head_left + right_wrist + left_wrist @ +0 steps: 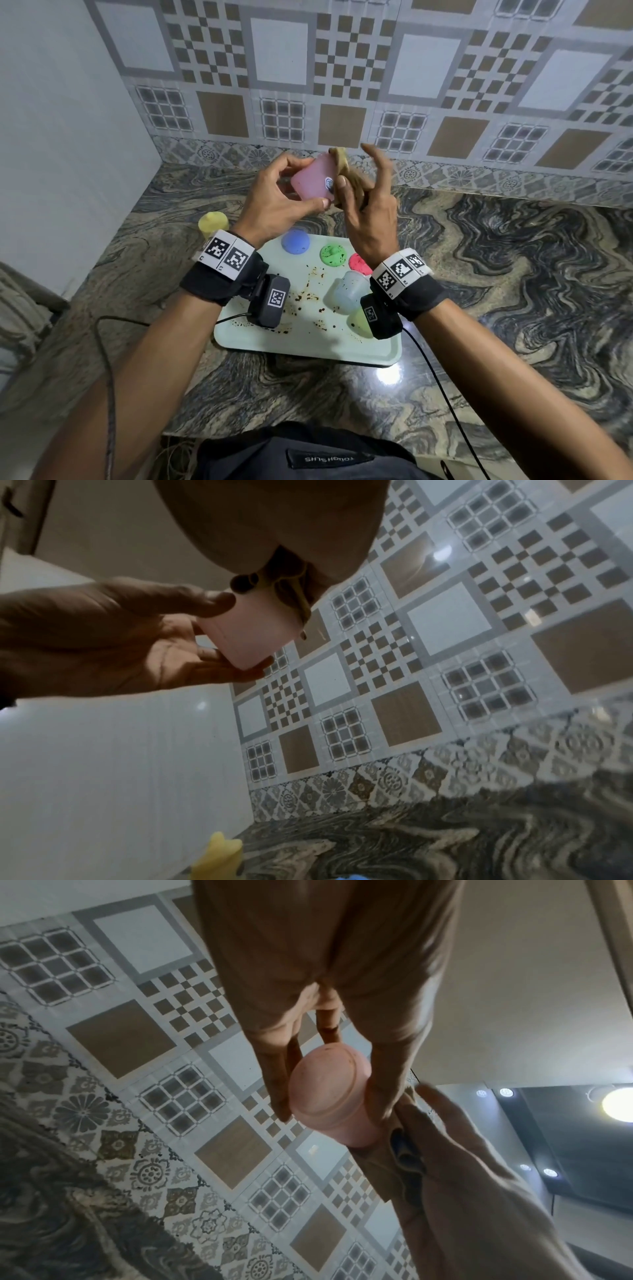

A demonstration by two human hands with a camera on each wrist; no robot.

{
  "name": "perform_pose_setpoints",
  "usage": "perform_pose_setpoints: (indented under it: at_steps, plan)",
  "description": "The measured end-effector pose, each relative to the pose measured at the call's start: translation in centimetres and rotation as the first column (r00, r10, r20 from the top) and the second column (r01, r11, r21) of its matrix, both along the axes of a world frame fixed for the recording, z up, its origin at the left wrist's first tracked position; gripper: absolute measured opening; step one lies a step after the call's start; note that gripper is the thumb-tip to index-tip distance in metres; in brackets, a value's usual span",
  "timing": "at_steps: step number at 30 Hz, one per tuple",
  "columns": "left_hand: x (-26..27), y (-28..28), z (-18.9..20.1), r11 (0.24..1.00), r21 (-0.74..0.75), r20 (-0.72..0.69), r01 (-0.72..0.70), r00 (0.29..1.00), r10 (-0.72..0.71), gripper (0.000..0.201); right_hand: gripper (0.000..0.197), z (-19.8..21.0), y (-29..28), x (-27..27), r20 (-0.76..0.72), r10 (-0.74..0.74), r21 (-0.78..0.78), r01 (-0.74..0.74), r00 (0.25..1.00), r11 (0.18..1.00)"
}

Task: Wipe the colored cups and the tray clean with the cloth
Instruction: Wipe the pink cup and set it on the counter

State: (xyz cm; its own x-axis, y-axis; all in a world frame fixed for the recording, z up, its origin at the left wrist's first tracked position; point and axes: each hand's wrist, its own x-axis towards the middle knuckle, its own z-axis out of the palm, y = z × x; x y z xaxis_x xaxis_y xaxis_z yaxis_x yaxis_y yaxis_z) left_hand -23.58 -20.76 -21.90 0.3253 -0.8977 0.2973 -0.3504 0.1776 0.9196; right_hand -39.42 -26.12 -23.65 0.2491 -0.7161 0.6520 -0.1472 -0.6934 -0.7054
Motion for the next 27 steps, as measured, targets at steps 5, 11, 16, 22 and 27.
perform_pose_setpoints:
  at_steps: [5, 11, 16, 22, 27]
  plan:
    - [-0.3, 0.2, -0.5, 0.994, -0.107, 0.097, -0.036, 0.994, 0.046, 0.059, 0.040, -0.2, -0.4, -0.2, -0.032, 0.045, -0.082, -0.047, 0.998, 0.996]
    - [-1.2, 0.4, -0.6, 0.979, -0.190, 0.249, -0.081, 0.960, 0.128, 0.061, 0.037, 0.0, -0.6, -0.1, -0.004, 0.025, -0.143, -0.025, 1.000, 0.989]
    - [0.5, 0.6, 0.8, 0.980, 0.116, -0.284, 0.164, 0.950, -0.125, 0.054, 0.036, 0.2, -1.1, -0.2, 0.009, 0.038, -0.139, -0.037, 0.999, 0.990]
    - [1.0, 0.8, 1.5, 0.936, 0.184, -0.399, 0.301, 0.893, -0.209, 0.049, 0.037, -0.3, -0.8, 0.0, 0.022, 0.075, -0.111, -0.072, 0.997, 0.991]
    - [1.2, 0.8, 1.8, 0.978, 0.151, -0.055, 0.144, 0.989, -0.137, 0.066, 0.036, -0.4, -0.9, -0.1, 0.028, 0.042, -0.084, -0.040, 0.999, 0.996]
